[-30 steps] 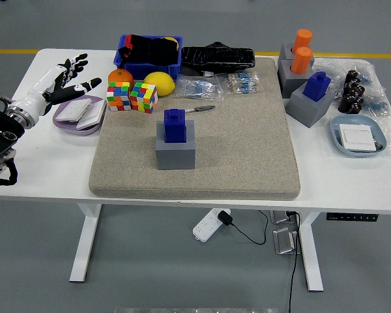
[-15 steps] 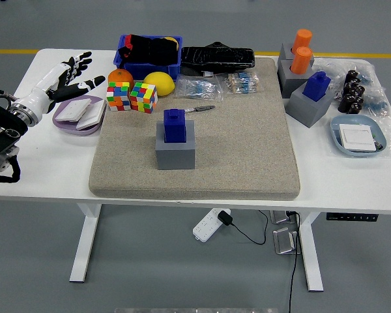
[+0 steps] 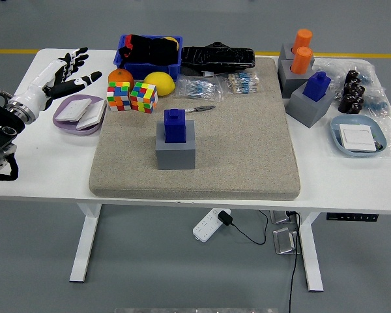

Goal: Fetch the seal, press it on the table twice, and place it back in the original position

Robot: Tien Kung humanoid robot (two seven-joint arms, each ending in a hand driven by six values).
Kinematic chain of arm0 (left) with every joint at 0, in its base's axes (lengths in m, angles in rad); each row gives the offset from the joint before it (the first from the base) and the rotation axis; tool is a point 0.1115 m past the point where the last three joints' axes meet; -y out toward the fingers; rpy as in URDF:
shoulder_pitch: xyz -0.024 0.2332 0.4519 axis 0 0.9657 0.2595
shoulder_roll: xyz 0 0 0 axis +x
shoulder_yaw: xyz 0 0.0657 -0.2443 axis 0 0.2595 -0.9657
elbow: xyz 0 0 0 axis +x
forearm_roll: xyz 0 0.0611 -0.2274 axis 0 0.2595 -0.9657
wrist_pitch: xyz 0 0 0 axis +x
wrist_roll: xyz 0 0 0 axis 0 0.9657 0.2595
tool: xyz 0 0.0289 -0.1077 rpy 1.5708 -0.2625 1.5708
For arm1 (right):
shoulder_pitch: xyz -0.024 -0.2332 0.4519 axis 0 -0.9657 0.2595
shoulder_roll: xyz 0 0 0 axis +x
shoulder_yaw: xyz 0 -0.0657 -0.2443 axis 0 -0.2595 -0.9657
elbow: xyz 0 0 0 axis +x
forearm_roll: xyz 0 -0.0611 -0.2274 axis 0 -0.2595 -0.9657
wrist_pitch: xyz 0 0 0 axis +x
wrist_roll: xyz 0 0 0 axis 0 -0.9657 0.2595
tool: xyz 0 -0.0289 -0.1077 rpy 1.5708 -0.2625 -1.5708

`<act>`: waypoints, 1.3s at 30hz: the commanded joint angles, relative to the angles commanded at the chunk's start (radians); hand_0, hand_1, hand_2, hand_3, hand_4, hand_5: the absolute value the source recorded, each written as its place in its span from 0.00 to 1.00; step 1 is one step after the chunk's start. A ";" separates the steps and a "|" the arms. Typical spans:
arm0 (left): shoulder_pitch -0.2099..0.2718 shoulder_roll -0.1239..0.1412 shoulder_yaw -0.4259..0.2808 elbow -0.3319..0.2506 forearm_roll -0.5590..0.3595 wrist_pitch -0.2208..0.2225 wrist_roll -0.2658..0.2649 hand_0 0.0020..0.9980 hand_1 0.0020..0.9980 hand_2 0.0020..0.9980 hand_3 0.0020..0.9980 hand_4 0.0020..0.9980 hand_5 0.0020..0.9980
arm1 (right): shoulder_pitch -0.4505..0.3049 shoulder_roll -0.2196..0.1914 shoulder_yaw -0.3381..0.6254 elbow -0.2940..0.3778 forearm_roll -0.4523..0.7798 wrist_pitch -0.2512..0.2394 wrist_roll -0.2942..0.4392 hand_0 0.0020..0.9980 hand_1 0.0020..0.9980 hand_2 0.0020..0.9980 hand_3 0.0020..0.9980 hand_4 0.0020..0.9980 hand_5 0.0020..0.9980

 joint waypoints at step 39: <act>-0.017 0.001 -0.011 0.006 0.001 0.003 0.004 1.00 1.00 1.00 1.00 0.86 0.56 | 0.011 -0.003 0.003 0.007 0.017 -0.006 0.007 0.78 0.68 0.68 0.62 0.81 0.51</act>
